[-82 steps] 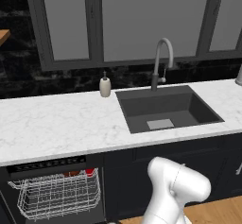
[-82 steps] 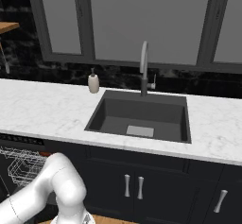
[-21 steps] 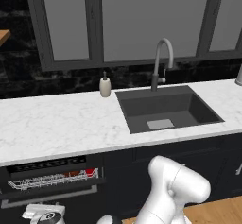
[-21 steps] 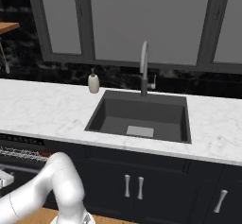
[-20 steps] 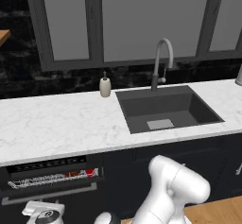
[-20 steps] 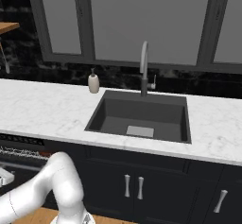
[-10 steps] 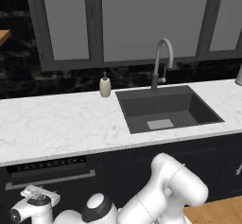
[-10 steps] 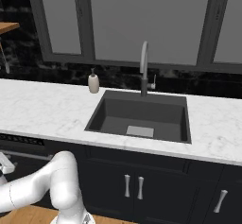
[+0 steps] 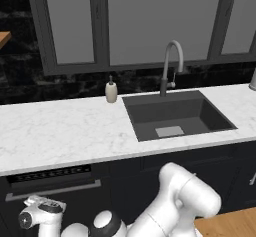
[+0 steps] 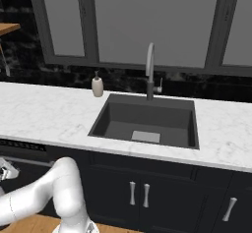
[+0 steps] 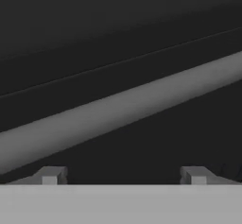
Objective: Pick up the cup and bowl from the counter, place them in the dishwasher, and close the dishwasher door.
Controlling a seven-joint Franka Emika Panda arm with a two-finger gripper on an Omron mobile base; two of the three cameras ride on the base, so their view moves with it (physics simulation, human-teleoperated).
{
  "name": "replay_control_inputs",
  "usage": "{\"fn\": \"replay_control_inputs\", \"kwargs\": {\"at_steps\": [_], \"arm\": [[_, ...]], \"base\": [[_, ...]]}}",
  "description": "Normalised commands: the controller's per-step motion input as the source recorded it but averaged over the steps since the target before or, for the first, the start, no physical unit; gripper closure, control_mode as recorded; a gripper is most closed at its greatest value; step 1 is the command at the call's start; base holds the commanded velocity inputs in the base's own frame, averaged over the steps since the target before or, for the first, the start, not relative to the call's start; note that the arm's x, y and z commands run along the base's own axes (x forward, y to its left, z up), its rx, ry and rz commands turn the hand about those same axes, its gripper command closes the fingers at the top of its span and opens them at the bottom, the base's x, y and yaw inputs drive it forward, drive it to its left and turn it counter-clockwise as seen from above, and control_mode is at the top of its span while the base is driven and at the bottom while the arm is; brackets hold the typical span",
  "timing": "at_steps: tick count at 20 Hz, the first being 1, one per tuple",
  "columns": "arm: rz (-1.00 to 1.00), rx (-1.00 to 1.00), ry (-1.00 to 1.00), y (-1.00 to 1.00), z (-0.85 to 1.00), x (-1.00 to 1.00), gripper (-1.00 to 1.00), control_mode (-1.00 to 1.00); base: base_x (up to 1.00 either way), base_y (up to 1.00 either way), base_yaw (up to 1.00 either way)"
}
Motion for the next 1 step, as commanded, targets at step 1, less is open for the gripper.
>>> {"fn": "replay_control_inputs", "kwargs": {"at_steps": [1], "arm": [[0.27,0.17,-0.01,-0.88,-0.13,1.0,-1.0,-1.0]], "base": [[0.0,0.0,0.0]]}}
